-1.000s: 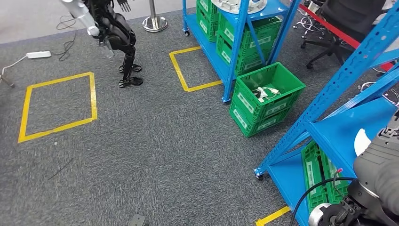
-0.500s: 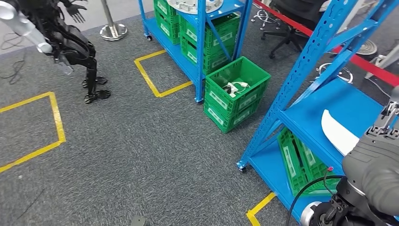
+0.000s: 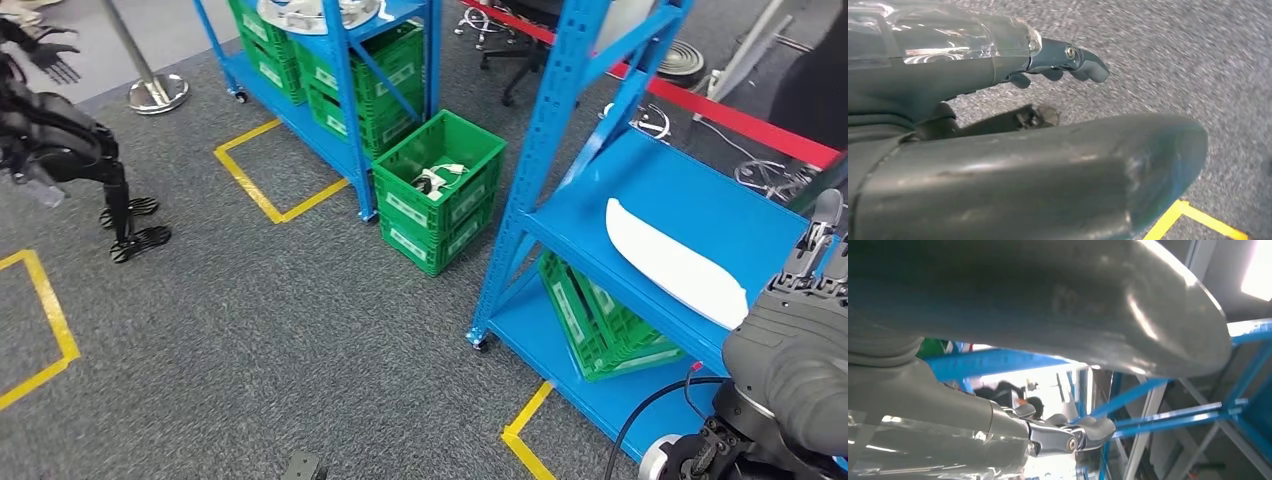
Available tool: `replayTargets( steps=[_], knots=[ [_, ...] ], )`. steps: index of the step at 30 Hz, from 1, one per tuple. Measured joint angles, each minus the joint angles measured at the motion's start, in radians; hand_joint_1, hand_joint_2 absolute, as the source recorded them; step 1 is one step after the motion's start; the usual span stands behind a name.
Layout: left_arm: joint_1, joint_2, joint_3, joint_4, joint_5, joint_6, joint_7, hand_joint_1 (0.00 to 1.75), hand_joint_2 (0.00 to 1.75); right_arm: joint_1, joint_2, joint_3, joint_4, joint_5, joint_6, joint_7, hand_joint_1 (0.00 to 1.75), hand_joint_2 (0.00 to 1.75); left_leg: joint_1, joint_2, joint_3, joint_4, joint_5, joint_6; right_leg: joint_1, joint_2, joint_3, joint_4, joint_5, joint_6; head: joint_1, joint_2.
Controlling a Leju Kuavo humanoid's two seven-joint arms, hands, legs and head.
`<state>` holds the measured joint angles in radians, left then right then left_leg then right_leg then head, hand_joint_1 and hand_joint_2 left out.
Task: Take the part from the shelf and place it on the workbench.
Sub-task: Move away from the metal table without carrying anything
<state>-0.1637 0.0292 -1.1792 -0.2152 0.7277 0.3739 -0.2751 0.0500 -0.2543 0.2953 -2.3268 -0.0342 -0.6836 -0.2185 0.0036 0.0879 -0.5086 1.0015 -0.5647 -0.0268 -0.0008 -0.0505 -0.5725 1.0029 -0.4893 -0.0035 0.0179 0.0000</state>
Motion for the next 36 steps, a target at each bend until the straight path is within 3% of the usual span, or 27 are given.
replayTargets(
  steps=[1, 2, 3, 5, 6, 7, 8, 10, 12, 14, 15, 16, 18, 20, 21, 22, 24, 25, 27, 29, 30, 32, 33, 34, 35, 36],
  knots=[
    [-0.001, -0.001, -0.001, -0.001, -0.001, -0.002, 0.000, 0.00, 0.00, -0.002, 0.000, 0.000, 0.001, -0.002, 0.000, 0.001, 0.00, 0.00, 0.002, -0.034, -0.010, 0.027, -0.019, -0.004, -0.003, 0.010, 0.003, -0.003, 0.001, -0.006, -0.003, 0.000],
    [-0.001, -0.002, -0.003, -0.001, -0.002, -0.003, 0.000, 0.00, 0.00, -0.004, 0.000, 0.000, 0.002, -0.003, 0.000, 0.002, 0.00, 0.00, 0.004, -0.073, -0.035, 0.078, -0.047, -0.006, -0.004, 0.021, 0.005, -0.005, 0.002, -0.012, -0.008, 0.000],
    [0.000, -0.003, -0.005, -0.002, -0.003, -0.005, 0.000, 0.00, 0.00, -0.006, 0.000, 0.000, 0.004, -0.005, 0.000, 0.002, 0.00, 0.00, 0.005, -0.096, -0.072, 0.147, -0.078, -0.006, -0.004, 0.033, 0.005, -0.005, 0.001, -0.016, -0.013, 0.000],
    [0.004, -0.003, -0.006, -0.002, -0.004, -0.007, 0.001, 0.00, 0.00, -0.006, 0.001, 0.000, 0.008, -0.008, 0.000, 0.004, 0.00, 0.00, 0.004, -0.097, -0.149, 0.270, -0.112, -0.005, 0.000, 0.062, 0.006, -0.003, -0.002, -0.020, -0.018, 0.000],
    [0.004, -0.002, -0.007, -0.002, -0.005, -0.007, 0.002, 0.00, 0.00, -0.006, 0.001, 0.001, 0.010, -0.008, 0.000, 0.006, 0.00, 0.00, 0.004, -0.094, -0.169, 0.288, -0.100, -0.002, 0.001, 0.077, 0.008, -0.002, -0.004, -0.021, -0.019, 0.000],
    [0.004, -0.002, -0.007, -0.002, -0.006, -0.007, 0.002, 0.00, 0.00, -0.007, 0.001, 0.001, 0.012, -0.007, 0.000, 0.009, 0.00, 0.00, 0.004, -0.096, -0.169, 0.265, -0.067, 0.001, 0.002, 0.091, 0.010, 0.000, -0.006, -0.021, -0.019, 0.000],
    [0.004, -0.002, -0.007, -0.002, -0.006, -0.007, 0.003, 0.00, 0.00, -0.007, 0.000, 0.001, 0.013, -0.005, 0.000, 0.014, 0.00, 0.00, 0.005, -0.108, -0.151, 0.207, -0.019, 0.005, 0.002, 0.106, 0.015, 0.001, -0.010, -0.020, -0.019, 0.000],
    [0.003, -0.002, -0.007, -0.002, -0.008, -0.007, 0.006, 0.00, 0.00, -0.010, 0.000, 0.002, 0.016, 0.000, 0.000, 0.022, 0.00, 0.00, 0.008, -0.166, -0.101, 0.082, 0.051, 0.015, 0.000, 0.132, 0.021, 0.004, -0.017, -0.015, -0.019, 0.000],
    [0.004, -0.002, -0.007, -0.002, -0.008, -0.008, 0.009, 0.00, 0.00, -0.014, 0.000, 0.003, 0.018, 0.006, 0.000, 0.026, 0.00, 0.00, 0.008, -0.198, -0.073, 0.026, 0.061, 0.021, -0.006, 0.157, 0.018, 0.005, -0.019, -0.003, -0.020, 0.000],
    [0.003, -0.003, -0.008, -0.002, -0.009, -0.008, 0.013, 0.00, 0.00, -0.016, -0.003, 0.004, 0.019, 0.018, 0.000, 0.031, 0.00, 0.00, 0.007, -0.172, -0.062, 0.012, 0.058, 0.025, -0.010, 0.182, 0.015, 0.002, -0.019, 0.010, -0.022, 0.000],
    [0.003, -0.003, -0.008, -0.003, -0.009, -0.008, 0.013, 0.00, 0.00, -0.018, -0.005, 0.004, 0.019, 0.029, 0.000, 0.036, 0.00, 0.00, 0.009, -0.156, -0.056, 0.005, 0.058, 0.028, -0.009, 0.174, 0.012, 0.008, -0.024, 0.015, -0.020, 0.000],
    [0.002, -0.005, -0.008, -0.003, -0.009, -0.008, 0.014, 0.00, 0.00, -0.022, -0.008, 0.005, 0.018, 0.040, 0.000, 0.043, 0.00, 0.00, 0.011, -0.138, -0.050, -0.003, 0.059, 0.033, -0.007, 0.153, 0.002, 0.028, -0.038, 0.020, -0.015, 0.000],
    [0.003, -0.009, -0.008, -0.004, -0.010, -0.008, 0.014, 0.00, 0.00, -0.031, -0.014, 0.009, 0.017, 0.065, 0.001, 0.060, 0.00, 0.00, 0.012, -0.100, -0.039, -0.011, 0.055, 0.039, -0.004, 0.088, -0.048, 0.129, -0.091, 0.030, -0.003, 0.000],
    [0.007, -0.011, -0.008, -0.004, -0.010, -0.009, 0.015, 0.00, 0.00, -0.036, -0.017, 0.015, 0.017, 0.084, 0.002, 0.074, 0.00, 0.00, 0.010, -0.062, -0.033, -0.011, 0.048, 0.041, -0.008, 0.060, -0.112, 0.252, -0.135, 0.039, 0.005, 0.000],
    [0.007, -0.011, -0.008, -0.004, -0.010, -0.009, 0.016, 0.00, 0.00, -0.037, -0.018, 0.018, 0.017, 0.092, 0.003, 0.078, 0.00, 0.00, 0.010, -0.045, -0.029, -0.010, 0.043, 0.040, -0.010, 0.055, -0.126, 0.275, -0.131, 0.042, 0.006, 0.000],
    [0.007, -0.012, -0.008, -0.004, -0.010, -0.009, 0.016, 0.00, 0.00, -0.038, -0.018, 0.021, 0.017, 0.096, 0.004, 0.082, 0.00, 0.00, 0.010, -0.030, -0.024, -0.010, 0.039, 0.038, -0.012, 0.051, -0.123, 0.264, -0.110, 0.044, 0.006, 0.000],
    [0.003, -0.016, -0.008, -0.005, -0.010, -0.011, 0.016, 0.00, 0.00, -0.043, -0.021, 0.024, 0.017, 0.103, 0.005, 0.088, 0.00, 0.00, 0.010, -0.007, -0.010, -0.011, 0.029, 0.032, -0.014, 0.026, -0.063, 0.138, -0.033, 0.043, 0.008, 0.000],
    [0.002, -0.018, -0.008, -0.005, -0.010, -0.011, 0.016, 0.00, 0.00, -0.047, -0.022, 0.026, 0.016, 0.105, 0.005, 0.090, 0.00, 0.00, 0.008, 0.002, -0.005, -0.010, 0.024, 0.028, -0.010, 0.006, -0.031, 0.073, -0.008, 0.040, 0.009, 0.000],
    [0.000, -0.021, -0.008, -0.006, -0.011, -0.012, 0.016, 0.00, 0.00, -0.053, -0.026, 0.029, 0.015, 0.107, 0.006, 0.093, 0.00, 0.00, 0.004, 0.018, 0.001, -0.011, 0.018, 0.018, -0.002, -0.020, 0.001, 0.005, 0.006, 0.029, 0.008, 0.000],
    [-0.002, -0.022, -0.008, -0.006, -0.012, -0.012, 0.016, 0.00, 0.00, -0.056, -0.028, 0.030, 0.011, 0.114, 0.007, 0.097, 0.00, 0.00, 0.002, 0.037, 0.008, -0.013, 0.013, 0.009, 0.002, -0.008, 0.002, 0.000, 0.002, 0.015, 0.005, 0.000],
    [-0.003, -0.023, -0.008, -0.006, -0.013, -0.012, 0.017, 0.00, 0.00, -0.057, -0.029, 0.031, 0.007, 0.120, 0.008, 0.100, 0.00, 0.00, 0.004, 0.027, 0.011, -0.010, 0.006, 0.004, 0.000, 0.002, 0.004, -0.003, 0.002, 0.009, 0.003, 0.000],
    [-0.006, -0.024, -0.008, -0.006, -0.015, -0.012, 0.016, 0.00, 0.00, -0.065, -0.031, 0.033, 0.000, 0.131, 0.010, 0.107, 0.00, 0.00, 0.009, -0.035, -0.011, 0.044, -0.033, -0.004, -0.005, 0.020, 0.008, -0.009, 0.004, -0.004, -0.003, 0.000],
    [-0.005, -0.025, -0.008, -0.006, -0.016, -0.013, 0.017, 0.00, 0.00, -0.068, -0.032, 0.035, -0.003, 0.136, 0.011, 0.111, 0.00, 0.00, 0.011, -0.072, -0.041, 0.106, -0.064, -0.006, -0.006, 0.029, 0.009, -0.010, 0.005, -0.008, -0.009, 0.000],
    [-0.004, -0.025, -0.008, -0.006, -0.016, -0.013, 0.017, 0.00, 0.00, -0.071, -0.033, 0.038, -0.005, 0.141, 0.012, 0.114, 0.00, 0.00, 0.011, -0.091, -0.081, 0.180, -0.095, -0.007, -0.005, 0.041, 0.009, -0.010, 0.004, -0.011, -0.014, 0.000],
    [-0.001, -0.024, -0.008, -0.006, -0.016, -0.014, 0.018, 0.00, 0.00, -0.071, -0.033, 0.041, -0.006, 0.145, 0.012, 0.117, 0.00, 0.00, 0.011, -0.095, -0.120, 0.246, -0.115, -0.007, -0.004, 0.054, 0.009, -0.009, 0.003, -0.013, -0.018, 0.000],
    [0.001, -0.024, -0.008, -0.005, -0.016, -0.014, 0.019, 0.00, 0.00, -0.072, -0.033, 0.043, -0.006, 0.149, 0.013, 0.121, 0.00, 0.00, 0.011, -0.094, -0.148, 0.285, -0.116, -0.006, -0.002, 0.068, 0.010, -0.008, 0.002, -0.014, -0.019, 0.000]
  ],
)
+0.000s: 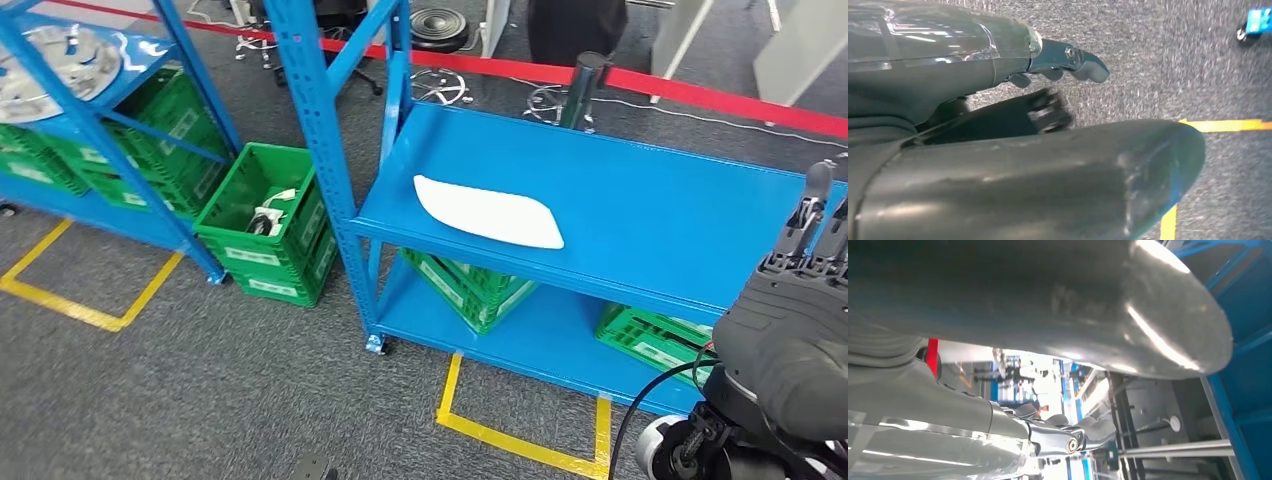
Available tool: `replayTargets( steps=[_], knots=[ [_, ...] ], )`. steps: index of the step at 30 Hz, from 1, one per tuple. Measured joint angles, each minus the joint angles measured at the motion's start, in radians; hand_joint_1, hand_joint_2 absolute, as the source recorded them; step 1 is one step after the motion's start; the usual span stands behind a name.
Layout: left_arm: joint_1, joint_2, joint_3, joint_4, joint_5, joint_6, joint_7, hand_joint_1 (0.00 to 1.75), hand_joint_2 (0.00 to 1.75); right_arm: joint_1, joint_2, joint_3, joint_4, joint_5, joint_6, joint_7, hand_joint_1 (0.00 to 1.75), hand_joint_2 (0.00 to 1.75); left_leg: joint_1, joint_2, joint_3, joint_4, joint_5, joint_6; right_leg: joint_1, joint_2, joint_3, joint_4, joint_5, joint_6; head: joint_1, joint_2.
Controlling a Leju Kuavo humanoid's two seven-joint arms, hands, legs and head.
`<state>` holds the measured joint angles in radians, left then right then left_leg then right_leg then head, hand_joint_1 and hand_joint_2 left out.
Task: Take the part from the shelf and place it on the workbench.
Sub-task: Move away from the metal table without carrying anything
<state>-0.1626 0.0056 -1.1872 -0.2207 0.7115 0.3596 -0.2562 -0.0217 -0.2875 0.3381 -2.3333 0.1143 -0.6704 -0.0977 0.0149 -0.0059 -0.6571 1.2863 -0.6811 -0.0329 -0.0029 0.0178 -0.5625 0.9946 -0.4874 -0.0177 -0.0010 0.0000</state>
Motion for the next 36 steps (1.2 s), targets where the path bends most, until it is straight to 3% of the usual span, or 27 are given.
replayTargets(
  steps=[1, 2, 4, 6, 7, 8, 9, 11, 13, 15, 16, 17, 18, 20, 22, 24, 26, 28, 30, 31, 32, 34, 36],
  knots=[
    [0.001, 0.000, 0.000, 0.000, 0.000, -0.001, 0.000, 0.00, 0.00, -0.001, 0.000, 0.001, -0.001, 0.004, 0.001, 0.004, 0.00, 0.00, 0.000, 0.000, -0.011, 0.000, 0.021, 0.003, 0.001, 0.014, 0.002, 0.001, -0.001, -0.001, -0.001, 0.000],
    [0.001, 0.000, 0.000, 0.000, 0.000, -0.002, 0.000, 0.00, 0.00, -0.002, -0.001, 0.002, -0.004, 0.007, 0.003, 0.007, 0.00, 0.00, 0.000, -0.006, -0.002, -0.039, 0.062, 0.007, 0.002, 0.029, 0.005, 0.002, -0.003, -0.001, -0.001, 0.000],
    [0.001, 0.001, 0.000, 0.000, 0.000, -0.004, 0.001, 0.00, 0.00, -0.009, -0.002, 0.003, -0.009, 0.013, 0.009, 0.015, 0.00, 0.00, 0.002, -0.055, 0.045, -0.169, 0.148, 0.019, 0.003, 0.055, 0.011, 0.004, -0.009, 0.003, -0.001, 0.000],
    [0.001, 0.002, 0.000, 0.001, -0.001, -0.004, 0.001, 0.00, 0.00, -0.018, -0.004, 0.005, -0.010, 0.018, 0.016, 0.028, 0.00, 0.00, 0.002, -0.095, 0.081, -0.253, 0.177, 0.027, -0.001, 0.080, 0.009, 0.007, -0.012, 0.013, -0.002, 0.000],
    [0.001, 0.002, 0.000, 0.001, -0.001, -0.004, 0.001, 0.00, 0.00, -0.022, -0.005, 0.006, -0.011, 0.020, 0.019, 0.034, 0.00, 0.00, 0.000, -0.096, 0.088, -0.262, 0.171, 0.028, -0.004, 0.093, 0.006, 0.007, -0.012, 0.019, -0.003, 0.000],
    [0.001, 0.002, 0.000, 0.001, -0.002, -0.005, 0.000, 0.00, 0.00, -0.025, -0.007, 0.008, -0.012, 0.021, 0.020, 0.040, 0.00, 0.00, -0.001, -0.081, 0.093, -0.271, 0.170, 0.030, -0.006, 0.106, 0.002, 0.006, -0.011, 0.027, -0.004, 0.000],
    [-0.001, 0.002, 0.000, 0.000, -0.002, -0.005, 0.000, 0.00, 0.00, -0.027, -0.009, 0.008, -0.014, 0.021, 0.021, 0.043, 0.00, 0.00, 0.000, -0.068, 0.097, -0.276, 0.170, 0.033, -0.007, 0.102, 0.000, 0.007, -0.013, 0.033, -0.005, 0.000],
    [-0.003, -0.001, 0.000, 0.000, -0.002, -0.006, -0.003, 0.00, 0.00, -0.034, -0.014, 0.010, -0.017, 0.018, 0.021, 0.046, 0.00, 0.00, 0.003, -0.036, 0.106, -0.288, 0.172, 0.041, -0.005, 0.055, -0.020, 0.047, -0.040, 0.046, 0.004, 0.000],
    [-0.002, -0.003, 0.000, 0.000, -0.003, -0.009, -0.005, 0.00, 0.00, -0.039, -0.018, 0.013, -0.016, 0.011, 0.020, 0.048, 0.00, 0.00, 0.002, -0.001, 0.113, -0.291, 0.168, 0.046, -0.006, -0.001, -0.076, 0.163, -0.101, 0.058, 0.017, 0.000],
    [-0.001, -0.003, 0.000, 0.000, -0.005, -0.010, -0.005, 0.00, 0.00, -0.038, -0.019, 0.015, -0.013, 0.002, 0.018, 0.050, 0.00, 0.00, 0.001, 0.035, 0.118, -0.291, 0.162, 0.046, -0.011, -0.013, -0.135, 0.275, -0.136, 0.067, 0.024, 0.000],
    [-0.001, -0.003, 0.000, 0.001, -0.005, -0.010, -0.005, 0.00, 0.00, -0.038, -0.019, 0.016, -0.012, 0.000, 0.018, 0.051, 0.00, 0.00, 0.001, 0.051, 0.121, -0.290, 0.158, 0.044, -0.012, -0.016, -0.141, 0.284, -0.125, 0.069, 0.026, 0.000],
    [-0.002, -0.004, 0.000, 0.000, -0.006, -0.009, -0.005, 0.00, 0.00, -0.038, -0.019, 0.016, -0.011, -0.001, 0.018, 0.051, 0.00, 0.00, 0.001, 0.065, 0.126, -0.290, 0.153, 0.042, -0.013, -0.020, -0.126, 0.250, -0.094, 0.070, 0.028, 0.000],
    [-0.003, -0.005, 0.000, 0.000, -0.006, -0.009, -0.005, 0.00, 0.00, -0.038, -0.019, 0.017, -0.010, -0.001, 0.018, 0.051, 0.00, 0.00, 0.001, 0.077, 0.133, -0.290, 0.149, 0.039, -0.013, -0.031, -0.095, 0.185, -0.052, 0.068, 0.029, 0.000],
    [-0.006, -0.007, 0.000, 0.000, -0.007, -0.009, -0.005, 0.00, 0.00, -0.038, -0.020, 0.019, -0.009, -0.002, 0.018, 0.052, 0.00, 0.00, -0.002, 0.097, 0.143, -0.291, 0.139, 0.031, -0.006, -0.069, -0.032, 0.057, 0.000, 0.058, 0.030, 0.000],
    [-0.008, -0.008, 0.000, 0.000, -0.007, -0.009, -0.006, 0.00, 0.00, -0.038, -0.023, 0.021, -0.009, -0.002, 0.018, 0.052, 0.00, 0.00, -0.007, 0.115, 0.148, -0.291, 0.133, 0.022, 0.002, -0.086, -0.012, 0.011, 0.003, 0.043, 0.028, 0.000],
    [-0.010, -0.008, 0.000, 0.000, -0.008, -0.010, -0.006, 0.00, 0.00, -0.037, -0.025, 0.023, -0.010, -0.002, 0.018, 0.052, 0.00, 0.00, -0.007, 0.127, 0.154, -0.293, 0.126, 0.013, 0.002, -0.066, -0.012, 0.007, 0.004, 0.029, 0.025, 0.000],
    [-0.012, -0.009, 0.000, 0.000, -0.009, -0.012, -0.006, 0.00, 0.00, -0.038, -0.027, 0.024, -0.010, -0.002, 0.018, 0.052, 0.00, 0.00, -0.003, 0.075, 0.146, -0.261, 0.098, 0.004, -0.003, -0.047, -0.008, 0.002, 0.006, 0.016, 0.020, 0.000],
    [-0.012, -0.009, 0.000, 0.000, -0.010, -0.015, -0.006, 0.00, 0.00, -0.038, -0.027, 0.025, -0.010, -0.003, 0.018, 0.052, 0.00, 0.00, 0.000, 0.009, 0.090, -0.146, 0.038, 0.001, -0.005, -0.028, -0.007, 0.000, 0.006, 0.006, 0.009, 0.000],
    [-0.006, -0.008, 0.000, 0.000, -0.010, -0.015, -0.006, 0.00, 0.00, -0.037, -0.027, 0.027, -0.008, -0.005, 0.018, 0.052, 0.00, 0.00, 0.000, 0.000, 0.015, -0.019, -0.002, 0.001, -0.002, -0.009, -0.006, 0.001, 0.004, 0.001, 0.001, 0.000],
    [-0.004, -0.007, 0.000, 0.000, -0.011, -0.016, -0.006, 0.00, 0.00, -0.036, -0.027, 0.028, -0.008, -0.006, 0.019, 0.052, 0.00, 0.00, 0.000, 0.001, -0.006, 0.003, 0.007, 0.003, 0.000, 0.000, -0.005, 0.001, 0.002, -0.001, 0.000, 0.000],
    [-0.003, -0.007, 0.000, 0.001, -0.011, -0.016, -0.006, 0.00, 0.00, -0.036, -0.027, 0.029, -0.007, -0.006, 0.019, 0.052, 0.00, 0.00, 0.000, 0.002, -0.009, -0.015, 0.037, 0.006, 0.001, 0.008, -0.003, 0.002, 0.000, -0.001, -0.001, 0.000],
    [-0.003, -0.006, 0.000, 0.001, -0.011, -0.016, -0.006, 0.00, 0.00, -0.035, -0.027, 0.030, -0.007, -0.007, 0.020, 0.052, 0.00, 0.00, -0.002, -0.003, 0.033, -0.136, 0.124, 0.017, 0.003, 0.020, 0.006, 0.005, -0.007, 0.001, -0.003, 0.000],
    [-0.004, -0.006, 0.000, 0.001, -0.011, -0.016, -0.006, 0.00, 0.00, -0.033, -0.027, 0.031, -0.006, -0.008, 0.022, 0.055, 0.00, 0.00, -0.005, -0.012, 0.076, -0.238, 0.169, 0.027, 0.004, 0.026, 0.009, 0.008, -0.014, 0.009, -0.004, 0.000]
  ],
)
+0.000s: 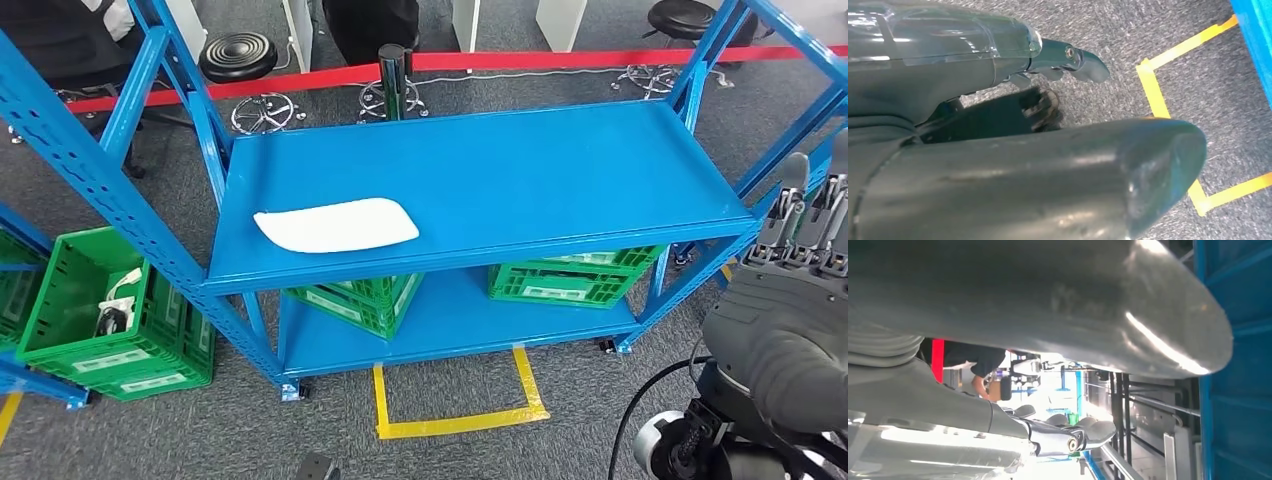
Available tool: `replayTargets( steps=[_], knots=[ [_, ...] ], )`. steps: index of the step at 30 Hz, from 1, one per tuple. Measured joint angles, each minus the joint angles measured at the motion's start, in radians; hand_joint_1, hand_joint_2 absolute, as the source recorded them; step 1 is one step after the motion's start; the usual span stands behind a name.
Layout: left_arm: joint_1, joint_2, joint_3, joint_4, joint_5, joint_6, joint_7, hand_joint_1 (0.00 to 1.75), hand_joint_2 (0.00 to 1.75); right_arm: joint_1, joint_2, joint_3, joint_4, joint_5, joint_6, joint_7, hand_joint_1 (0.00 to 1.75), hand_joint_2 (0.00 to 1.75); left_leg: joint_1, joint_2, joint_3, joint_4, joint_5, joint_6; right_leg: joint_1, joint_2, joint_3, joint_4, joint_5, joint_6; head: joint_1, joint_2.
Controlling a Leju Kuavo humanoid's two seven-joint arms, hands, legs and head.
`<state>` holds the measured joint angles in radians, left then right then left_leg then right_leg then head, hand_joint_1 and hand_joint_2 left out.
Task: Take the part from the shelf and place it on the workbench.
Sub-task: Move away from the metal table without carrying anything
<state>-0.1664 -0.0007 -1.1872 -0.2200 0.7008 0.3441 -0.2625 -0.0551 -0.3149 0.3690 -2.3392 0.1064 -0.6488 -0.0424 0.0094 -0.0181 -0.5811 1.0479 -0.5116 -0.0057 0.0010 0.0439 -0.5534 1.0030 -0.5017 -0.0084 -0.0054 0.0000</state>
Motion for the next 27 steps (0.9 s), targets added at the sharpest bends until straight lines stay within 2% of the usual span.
replayTargets(
  steps=[3, 7, 12, 16, 20, 22, 27],
  knots=[
    [0.002, -0.001, 0.000, 0.000, 0.000, 0.000, -0.001, 0.00, 0.00, 0.003, -0.001, 0.002, 0.003, -0.002, 0.004, 0.007, 0.00, 0.00, -0.003, -0.004, 0.011, -0.030, 0.000, -0.001, -0.001, 0.001, -0.001, 0.003, -0.007, 0.004, 0.002, 0.000],
    [0.004, -0.006, 0.000, 0.000, 0.000, 0.000, -0.003, 0.00, 0.00, 0.003, -0.012, 0.006, 0.013, -0.016, 0.039, 0.059, 0.00, 1.75, -0.007, -0.001, 0.011, -0.032, -0.002, 0.001, -0.004, 0.001, 0.002, -0.003, -0.006, 0.005, 0.007, 0.000],
    [0.004, -0.012, 0.000, 0.000, 0.001, 0.000, -0.004, 0.00, 0.00, 0.006, -0.028, 0.028, 0.062, -0.067, 0.084, 0.097, 0.00, 1.75, -0.011, 0.004, 0.011, -0.032, -0.005, 0.007, -0.008, 0.003, 0.002, -0.006, -0.006, 0.013, 0.008, 0.000],
    [0.004, -0.013, 0.000, 0.000, 0.001, 0.000, -0.004, 0.00, 0.00, 0.006, -0.035, 0.040, 0.090, -0.076, 0.089, 0.097, 0.00, 1.75, -0.012, 0.008, 0.012, -0.031, -0.007, 0.010, -0.009, 0.004, 0.002, -0.007, -0.007, 0.016, 0.008, 0.000],
    [0.005, -0.014, 0.000, 0.000, -0.001, -0.004, -0.004, 0.00, 0.00, 0.011, -0.046, 0.065, 0.134, -0.101, 0.130, 0.143, 0.00, 1.75, -0.012, 0.012, 0.013, -0.031, -0.008, 0.012, -0.009, 0.006, 0.002, -0.007, -0.007, 0.017, 0.008, 0.000],
    [0.005, -0.015, 0.000, 0.000, -0.005, -0.009, -0.004, 0.00, 0.00, 0.018, -0.049, 0.092, 0.189, -0.112, 0.145, 0.163, 0.00, 1.75, -0.011, 0.013, 0.013, -0.032, -0.009, 0.013, -0.009, 0.007, 0.002, -0.007, -0.007, 0.017, 0.007, 0.000],
    [0.005, -0.022, 0.000, 0.000, -0.019, -0.018, 0.000, 0.00, 0.00, 0.024, -0.048, 0.164, 0.370, -0.142, 0.137, 0.149, 0.00, 1.75, -0.011, 0.015, 0.014, -0.033, -0.009, 0.013, -0.008, 0.007, 0.002, -0.007, -0.007, 0.017, 0.007, 0.000]
  ],
)
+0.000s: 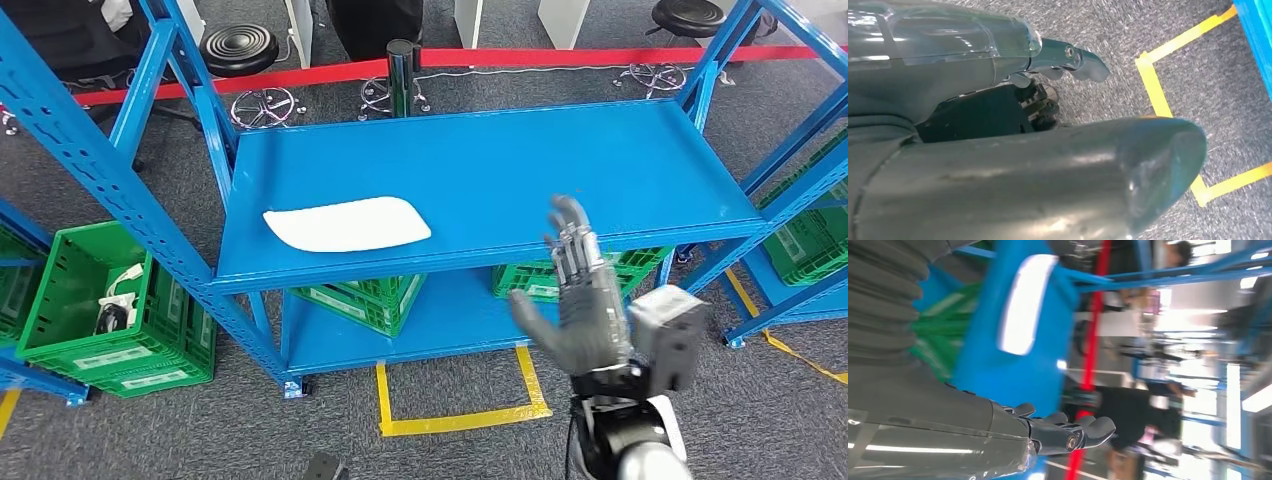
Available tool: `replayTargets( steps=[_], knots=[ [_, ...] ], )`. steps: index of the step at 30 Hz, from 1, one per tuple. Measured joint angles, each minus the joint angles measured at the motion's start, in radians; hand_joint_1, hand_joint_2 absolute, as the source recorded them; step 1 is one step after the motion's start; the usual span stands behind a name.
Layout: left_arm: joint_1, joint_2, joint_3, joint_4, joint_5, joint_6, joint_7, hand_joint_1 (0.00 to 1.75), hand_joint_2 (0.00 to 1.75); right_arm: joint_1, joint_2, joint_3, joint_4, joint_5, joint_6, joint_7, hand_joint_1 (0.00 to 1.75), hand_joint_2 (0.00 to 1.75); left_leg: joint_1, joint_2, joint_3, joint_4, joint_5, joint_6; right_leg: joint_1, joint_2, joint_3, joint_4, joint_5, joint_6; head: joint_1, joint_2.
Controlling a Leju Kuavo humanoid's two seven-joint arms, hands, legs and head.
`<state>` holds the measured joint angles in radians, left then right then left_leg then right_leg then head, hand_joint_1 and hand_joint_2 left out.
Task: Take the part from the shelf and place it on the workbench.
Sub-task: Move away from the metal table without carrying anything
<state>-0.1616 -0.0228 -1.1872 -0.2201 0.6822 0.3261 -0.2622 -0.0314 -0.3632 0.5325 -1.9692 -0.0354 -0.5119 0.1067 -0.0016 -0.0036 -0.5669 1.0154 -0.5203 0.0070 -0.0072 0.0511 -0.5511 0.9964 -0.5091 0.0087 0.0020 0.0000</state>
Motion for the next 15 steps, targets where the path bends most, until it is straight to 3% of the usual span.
replayTargets(
  steps=[5, 15],
  knots=[
    [-0.002, -0.009, 0.000, 0.000, -0.023, -0.011, 0.009, 0.00, 0.00, -0.003, 0.000, 0.053, 0.218, -0.089, 0.001, -0.015, 0.00, 1.75, 0.000, 0.000, 0.001, 0.000, 0.000, 0.000, 0.001, 0.001, 0.000, 0.000, 0.000, 0.000, 0.000, 0.000],
    [-0.007, -0.014, -0.002, -0.001, -0.069, -0.029, 0.023, 0.00, 0.00, -0.026, 0.015, 0.088, 0.716, -0.339, 0.077, -0.175, 0.00, 1.75, 0.000, -0.009, 0.001, 0.000, 0.000, 0.000, 0.000, -0.001, 0.001, 0.000, -0.001, 0.002, 0.000, 0.000]
  ],
)
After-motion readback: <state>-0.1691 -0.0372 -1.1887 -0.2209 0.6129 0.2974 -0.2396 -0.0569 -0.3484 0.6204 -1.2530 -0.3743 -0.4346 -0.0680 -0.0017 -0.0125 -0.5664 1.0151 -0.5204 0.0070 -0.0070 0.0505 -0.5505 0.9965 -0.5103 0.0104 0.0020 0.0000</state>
